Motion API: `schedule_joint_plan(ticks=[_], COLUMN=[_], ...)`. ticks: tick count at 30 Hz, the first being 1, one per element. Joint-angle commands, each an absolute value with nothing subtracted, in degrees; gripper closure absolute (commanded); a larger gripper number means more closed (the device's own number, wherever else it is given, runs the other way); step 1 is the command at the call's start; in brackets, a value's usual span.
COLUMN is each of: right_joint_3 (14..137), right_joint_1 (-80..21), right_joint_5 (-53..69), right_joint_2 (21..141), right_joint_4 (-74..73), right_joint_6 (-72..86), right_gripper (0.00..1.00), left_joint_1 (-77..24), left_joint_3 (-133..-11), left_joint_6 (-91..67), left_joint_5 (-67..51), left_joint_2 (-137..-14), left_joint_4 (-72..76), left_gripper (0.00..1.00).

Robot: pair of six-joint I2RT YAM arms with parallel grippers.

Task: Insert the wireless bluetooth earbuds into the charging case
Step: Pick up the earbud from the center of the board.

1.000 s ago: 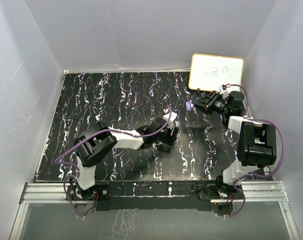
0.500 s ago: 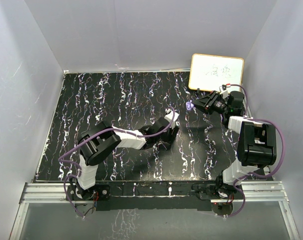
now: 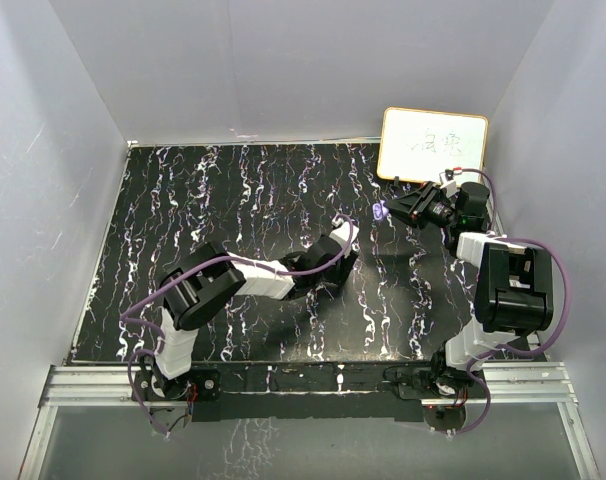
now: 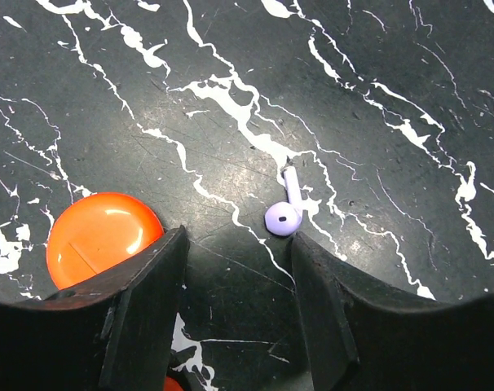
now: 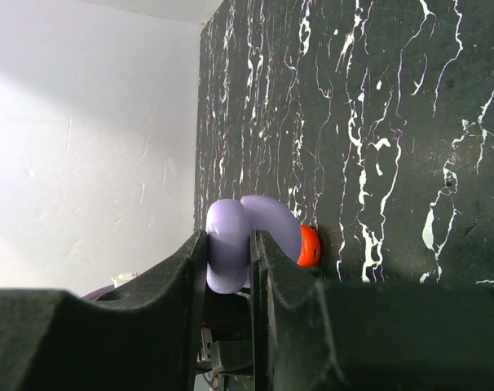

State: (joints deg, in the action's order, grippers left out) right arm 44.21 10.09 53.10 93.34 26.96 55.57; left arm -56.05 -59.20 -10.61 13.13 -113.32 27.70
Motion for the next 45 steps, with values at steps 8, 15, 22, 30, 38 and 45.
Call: schedule_joint_plan(ticks=[8, 15, 22, 30, 38, 45], right_joint_3=[45.2, 45.3, 45.4, 45.4, 45.3, 45.3], right_joint_1=[10.5, 10.5, 10.5, 10.5, 10.6, 10.6], right_joint_5=[54.1, 54.3, 54.4, 54.5, 54.5, 54.8], right_joint_2=[90.8, 91.0, 91.1, 91.4, 91.4, 91.2], right_joint_4=[28.7, 28.8, 28.8, 29.2, 29.4, 29.7], right_joint_6=[54.7, 54.6, 54.7, 54.7, 54.9, 55.1], right_gripper=[1.0, 1.0, 1.0, 1.0, 1.0, 1.0], left_joint_1=[-56.0, -55.6, -53.8, -53.3, -53.2, -52.2], left_joint_3=[-61.0, -62.8, -64.3, -62.5, -61.5, -61.1], left_joint_6=[-8.7, -7.7, -8.4, -9.1, -9.4, -11.3], left_joint_5=[16.8, 18.0, 17.5, 15.7, 9.1, 3.5], left_joint_2=[-115.3, -116.2, -117.0, -114.4, -111.9, -111.4], left_joint_4=[27.9, 27.6, 26.7, 28.0, 30.4, 32.0], left_gripper=[0.48, 0.49, 0.53, 0.56, 0.56, 0.56])
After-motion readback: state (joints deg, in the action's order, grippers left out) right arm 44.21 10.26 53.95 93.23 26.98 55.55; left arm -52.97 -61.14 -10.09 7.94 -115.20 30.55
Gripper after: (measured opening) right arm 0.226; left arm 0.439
